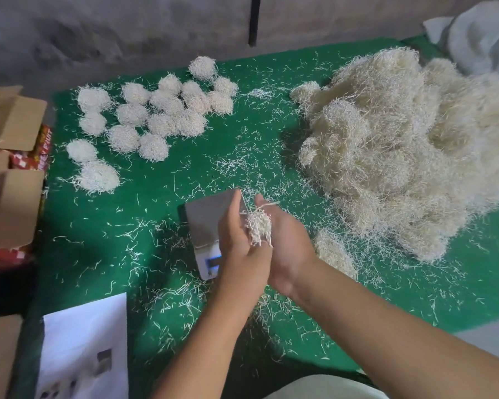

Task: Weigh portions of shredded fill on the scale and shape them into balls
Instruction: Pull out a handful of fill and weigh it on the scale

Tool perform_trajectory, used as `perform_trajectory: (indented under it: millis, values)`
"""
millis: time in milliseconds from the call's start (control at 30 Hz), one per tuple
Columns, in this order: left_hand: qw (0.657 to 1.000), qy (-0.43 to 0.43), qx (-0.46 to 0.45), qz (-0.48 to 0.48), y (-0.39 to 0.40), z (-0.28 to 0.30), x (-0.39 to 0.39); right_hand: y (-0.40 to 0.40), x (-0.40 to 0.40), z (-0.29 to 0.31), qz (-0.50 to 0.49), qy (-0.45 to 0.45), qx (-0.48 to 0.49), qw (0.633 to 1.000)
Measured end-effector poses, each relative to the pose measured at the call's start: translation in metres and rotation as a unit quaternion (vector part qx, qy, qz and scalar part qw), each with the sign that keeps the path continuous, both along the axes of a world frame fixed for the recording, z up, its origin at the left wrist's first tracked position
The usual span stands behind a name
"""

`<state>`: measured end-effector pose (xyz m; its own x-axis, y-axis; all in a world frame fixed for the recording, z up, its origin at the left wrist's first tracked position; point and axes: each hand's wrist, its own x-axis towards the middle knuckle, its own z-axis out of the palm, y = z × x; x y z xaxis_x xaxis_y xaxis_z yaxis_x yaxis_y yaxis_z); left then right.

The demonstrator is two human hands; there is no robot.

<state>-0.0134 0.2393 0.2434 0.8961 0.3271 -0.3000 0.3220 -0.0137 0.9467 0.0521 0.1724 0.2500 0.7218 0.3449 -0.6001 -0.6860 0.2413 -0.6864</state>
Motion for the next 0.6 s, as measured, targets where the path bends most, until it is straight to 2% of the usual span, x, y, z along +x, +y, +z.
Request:
perform_trajectory:
  millis: [67,133,233,267,300,333,367,467,533,600]
  values:
    - [0.988,0.021,-0.151,-0.001,0.005,0.007,-0.009,-0.001,-0.001,0.004,0.019,-0.007,0.020,1.000]
    - [0.956,0.004,-0.292,-0.014,0.013,0.012,-0.021,-0.006,0.001,0.008,0.031,0.008,0.045,0.998]
    - [0.904,0.019,-0.427,0.004,0.018,0.007,-0.039,-0.013,0.005,0.016,0.034,-0.010,0.060,0.998]
    - [0.876,0.051,-0.480,0.026,0.015,0.004,-0.042,-0.012,0.003,0.018,0.051,-0.027,0.037,0.998]
    - [0.833,0.082,-0.546,0.044,0.009,0.002,-0.042,-0.009,-0.002,0.020,0.079,-0.051,-0.001,0.996]
    - [0.786,0.098,-0.608,0.054,0.002,0.001,-0.042,-0.006,-0.008,0.018,0.110,-0.089,-0.054,0.989]
    - [0.754,0.093,-0.646,0.067,-0.005,0.003,-0.042,-0.004,-0.017,0.019,0.135,-0.127,-0.100,0.978]
    - [0.723,0.044,-0.676,0.134,-0.015,0.009,-0.040,-0.005,-0.035,0.016,0.201,-0.233,-0.130,0.943]
    - [0.710,0.045,-0.670,0.210,-0.019,0.013,-0.040,-0.017,-0.037,0.015,0.262,-0.368,-0.180,0.874]
    - [0.701,0.074,-0.650,0.283,-0.026,0.018,-0.041,-0.027,-0.035,0.008,0.306,-0.449,-0.204,0.814]
